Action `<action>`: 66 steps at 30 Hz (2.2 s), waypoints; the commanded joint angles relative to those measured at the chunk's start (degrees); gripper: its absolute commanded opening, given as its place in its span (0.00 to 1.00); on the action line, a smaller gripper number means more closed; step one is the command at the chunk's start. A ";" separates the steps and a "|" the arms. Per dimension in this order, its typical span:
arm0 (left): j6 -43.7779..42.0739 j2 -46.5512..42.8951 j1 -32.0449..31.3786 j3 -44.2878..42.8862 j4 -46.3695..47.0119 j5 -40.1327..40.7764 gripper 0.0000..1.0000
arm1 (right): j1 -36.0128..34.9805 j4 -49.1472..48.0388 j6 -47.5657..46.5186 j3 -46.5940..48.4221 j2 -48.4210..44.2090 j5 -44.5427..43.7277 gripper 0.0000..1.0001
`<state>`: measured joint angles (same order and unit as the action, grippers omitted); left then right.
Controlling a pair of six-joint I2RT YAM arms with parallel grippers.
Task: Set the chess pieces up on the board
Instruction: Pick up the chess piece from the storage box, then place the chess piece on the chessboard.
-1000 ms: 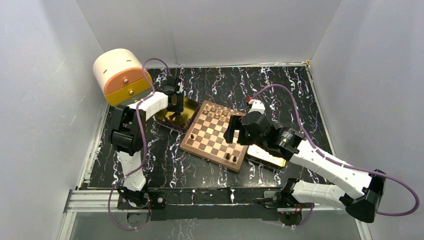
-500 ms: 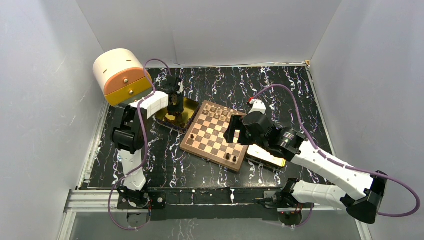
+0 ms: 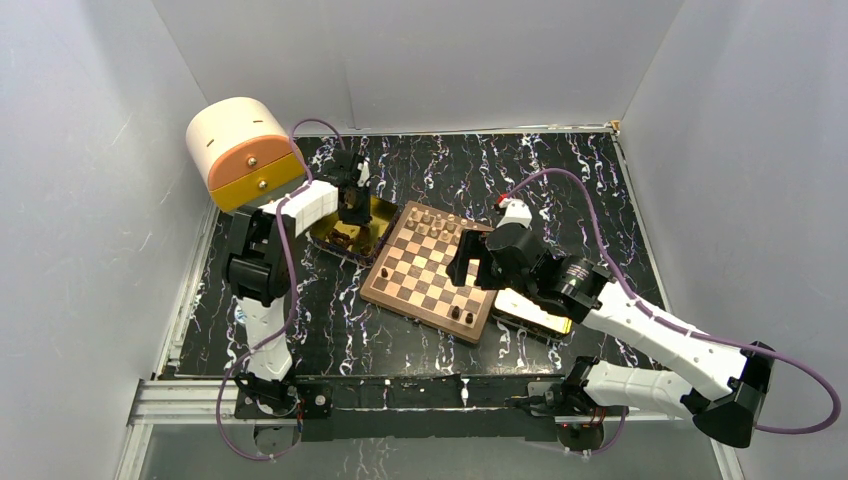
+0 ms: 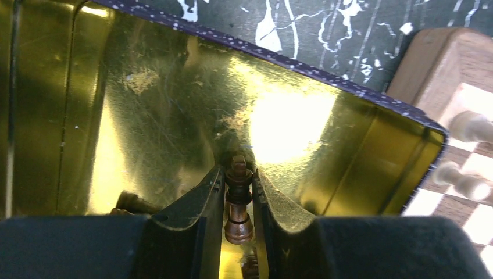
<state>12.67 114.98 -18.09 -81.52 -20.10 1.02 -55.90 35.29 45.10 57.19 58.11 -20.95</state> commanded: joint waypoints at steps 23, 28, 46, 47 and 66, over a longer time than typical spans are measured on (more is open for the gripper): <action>30.63 -33.58 -1.08 16.69 21.87 -33.00 0.08 | -0.11 -40.41 -13.41 -2.59 9.06 3.22 0.84; 33.60 -36.72 -1.93 19.40 24.19 -35.09 0.08 | -0.11 -45.07 -15.71 -1.20 14.07 3.49 0.81; 36.67 -39.90 -5.12 23.23 27.75 -38.09 0.06 | -0.08 -52.55 -18.21 0.79 19.83 4.61 0.60; 36.69 -39.94 -5.12 23.32 27.74 -38.23 0.06 | 0.07 -52.37 -18.66 0.83 19.92 4.80 0.57; 19.89 -35.23 -5.12 12.05 6.21 -47.77 0.03 | 1.18 -51.66 -28.20 -10.59 13.54 7.07 0.29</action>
<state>37.65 80.27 -23.14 -65.49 -8.64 -42.85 -55.53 -15.33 20.16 48.27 73.47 -13.26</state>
